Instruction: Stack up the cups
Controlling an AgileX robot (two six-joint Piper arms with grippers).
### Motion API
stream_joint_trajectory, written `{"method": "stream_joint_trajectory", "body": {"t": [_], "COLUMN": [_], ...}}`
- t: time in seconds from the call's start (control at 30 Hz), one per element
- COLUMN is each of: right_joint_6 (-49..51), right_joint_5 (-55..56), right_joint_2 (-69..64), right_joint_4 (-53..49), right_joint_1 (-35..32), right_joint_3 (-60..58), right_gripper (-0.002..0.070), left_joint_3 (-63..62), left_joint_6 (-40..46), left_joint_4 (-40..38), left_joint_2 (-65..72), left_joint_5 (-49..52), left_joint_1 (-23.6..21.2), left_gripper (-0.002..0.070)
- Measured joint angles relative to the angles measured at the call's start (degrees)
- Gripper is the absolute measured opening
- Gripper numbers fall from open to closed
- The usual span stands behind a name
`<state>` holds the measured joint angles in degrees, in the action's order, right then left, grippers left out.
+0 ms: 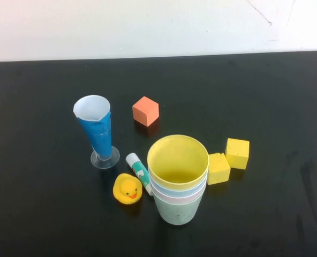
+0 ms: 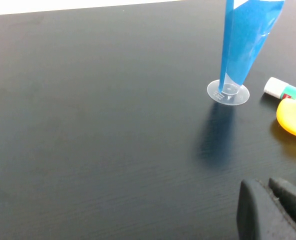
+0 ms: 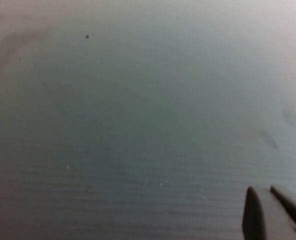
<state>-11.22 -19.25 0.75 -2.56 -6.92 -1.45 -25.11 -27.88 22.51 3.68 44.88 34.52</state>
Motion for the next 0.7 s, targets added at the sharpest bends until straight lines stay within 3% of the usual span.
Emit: {"method": "stream_joint_trajectory", "body": {"t": [0.1, 0.2, 0.47, 0.7], "right_joint_6": [0.0, 0.0, 0.0, 0.0], "right_joint_5": [0.0, 0.0, 0.0, 0.0], "right_joint_2": [0.0, 0.0, 0.0, 0.0], "right_joint_4": [0.0, 0.0, 0.0, 0.0], "right_joint_1": [0.0, 0.0, 0.0, 0.0], "right_joint_3": [0.0, 0.0, 0.0, 0.0], "right_gripper": [-0.0003, -0.0003, -0.0003, -0.0003], "left_joint_3": [1.5, 5.1, 14.9, 22.9], "left_joint_6": [0.0, 1.5, 16.8, 18.6], "left_joint_4": [0.0, -0.2, -12.3, -17.1], "left_joint_2": [0.0, 0.0, -0.3, -4.1], "left_joint_5": [-0.8, -5.7, -23.5, -30.2], "left_joint_1": [-0.3, -3.4, -22.4, -33.6], "left_gripper": [0.0001, 0.0001, 0.0001, 0.0001]}}
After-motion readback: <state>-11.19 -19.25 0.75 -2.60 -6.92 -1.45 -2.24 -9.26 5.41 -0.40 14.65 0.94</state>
